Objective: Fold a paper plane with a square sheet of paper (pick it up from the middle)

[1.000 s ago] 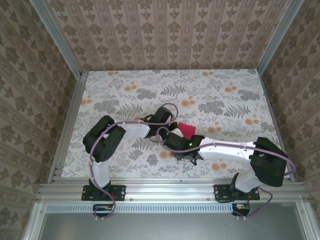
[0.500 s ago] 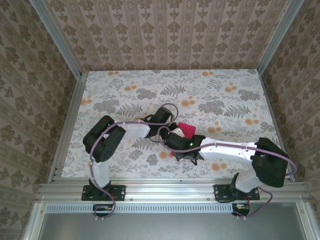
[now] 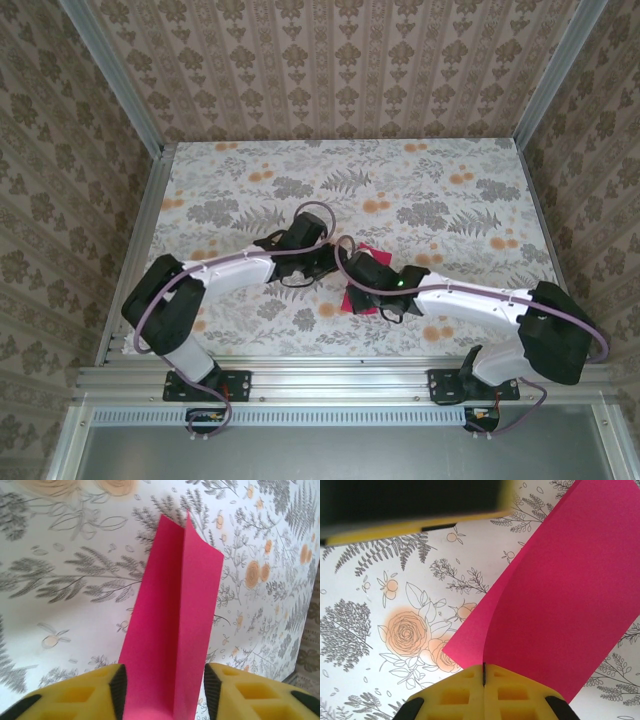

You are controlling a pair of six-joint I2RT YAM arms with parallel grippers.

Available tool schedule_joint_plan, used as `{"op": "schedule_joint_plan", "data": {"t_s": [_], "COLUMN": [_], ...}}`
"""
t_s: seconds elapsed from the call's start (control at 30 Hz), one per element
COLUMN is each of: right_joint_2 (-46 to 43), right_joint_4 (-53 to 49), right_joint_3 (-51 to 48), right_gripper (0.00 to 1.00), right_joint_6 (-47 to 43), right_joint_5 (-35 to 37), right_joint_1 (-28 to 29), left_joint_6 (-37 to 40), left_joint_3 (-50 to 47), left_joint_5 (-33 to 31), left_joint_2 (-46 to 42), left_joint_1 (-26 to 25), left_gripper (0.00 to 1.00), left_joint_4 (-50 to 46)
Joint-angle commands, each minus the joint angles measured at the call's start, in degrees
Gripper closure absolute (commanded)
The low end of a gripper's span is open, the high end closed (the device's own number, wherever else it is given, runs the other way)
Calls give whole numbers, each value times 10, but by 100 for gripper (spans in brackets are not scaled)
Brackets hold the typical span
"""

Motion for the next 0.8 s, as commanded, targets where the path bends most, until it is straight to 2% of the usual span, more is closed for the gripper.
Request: {"op": "schedule_joint_plan", "data": {"t_s": [0.0,0.17,0.27,0.4,0.77], "right_joint_2": [-18,-24,-28,-31,-29], "right_joint_4": [30,60,72,89,94], "right_joint_3": [-18,-50,-66,-84,-95], "right_gripper": [99,99,98,98,97], "right_joint_6": [6,-6,-4,-1,-19], "right_joint_5": [-63,-132,-157,-185,-221], "right_joint_1": [-20,-57,-80,-99,-128], "left_joint_6": [30,58,39,21,21], "left_joint_3": [-4,40,39,29,54], "left_joint_5": [-27,-28,-39,-32,-29], "left_joint_2": [-7,30,46,60,99], "left_joint_1": [-17,-56,-67,-72,-91], "left_gripper": [69,92,99,100,100], "left_joint_4": [-57,-101,-96,-66,-80]}}
